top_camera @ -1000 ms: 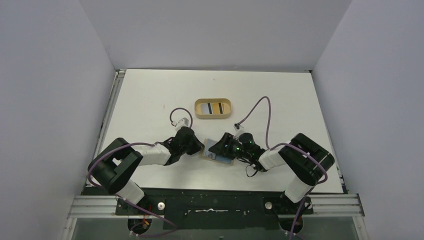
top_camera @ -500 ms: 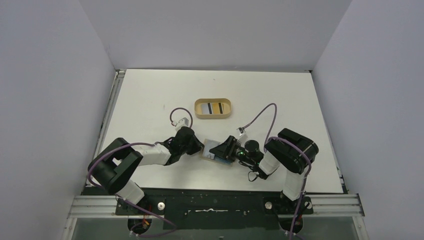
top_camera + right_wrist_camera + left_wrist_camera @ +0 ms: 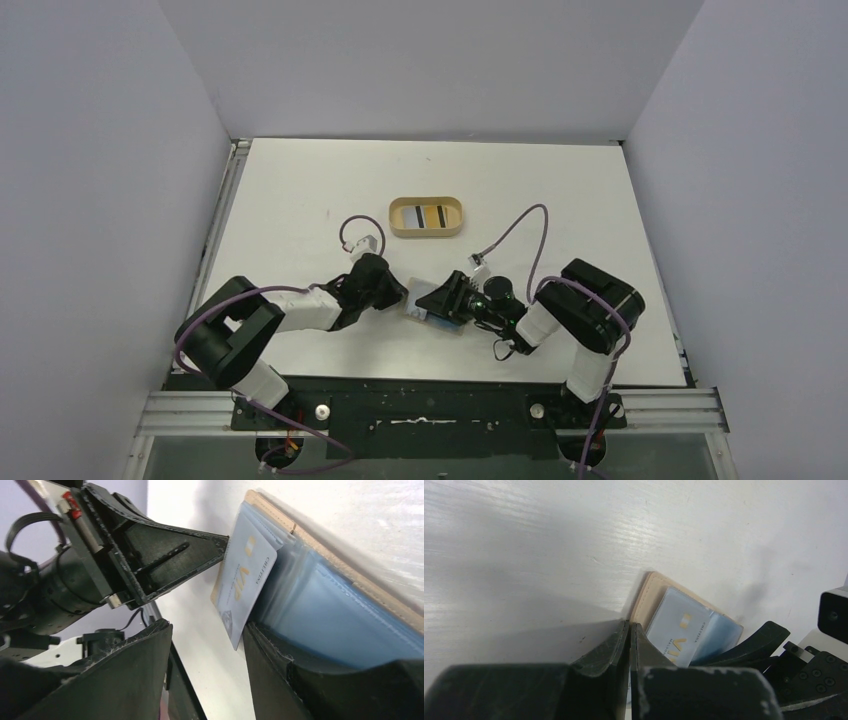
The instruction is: Take the credit cards out of the card holder
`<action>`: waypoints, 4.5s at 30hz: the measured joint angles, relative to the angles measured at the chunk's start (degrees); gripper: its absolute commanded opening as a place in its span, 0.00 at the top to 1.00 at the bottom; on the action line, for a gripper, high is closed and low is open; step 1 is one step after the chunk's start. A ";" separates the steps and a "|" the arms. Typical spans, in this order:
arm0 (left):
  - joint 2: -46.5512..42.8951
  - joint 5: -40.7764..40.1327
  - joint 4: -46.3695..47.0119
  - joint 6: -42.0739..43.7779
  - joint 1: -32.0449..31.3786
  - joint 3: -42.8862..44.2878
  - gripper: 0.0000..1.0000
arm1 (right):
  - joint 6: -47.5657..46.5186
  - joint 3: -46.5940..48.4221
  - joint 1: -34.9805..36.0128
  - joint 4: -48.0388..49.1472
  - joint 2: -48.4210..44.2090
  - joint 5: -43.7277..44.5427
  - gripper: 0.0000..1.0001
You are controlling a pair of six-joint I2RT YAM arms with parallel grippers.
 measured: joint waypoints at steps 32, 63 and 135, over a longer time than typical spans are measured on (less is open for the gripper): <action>-0.35 -2.73 -0.92 0.11 -0.11 0.15 1.00 | -7.21 12.04 1.92 -18.60 -1.92 6.93 0.50; -0.28 -0.26 -1.29 0.04 -1.51 0.28 1.00 | -13.42 7.30 -1.03 -43.41 -17.03 8.02 0.72; 0.96 1.64 2.27 -0.44 -1.38 -0.50 1.00 | -17.75 2.45 -13.27 -64.28 -39.95 0.74 1.00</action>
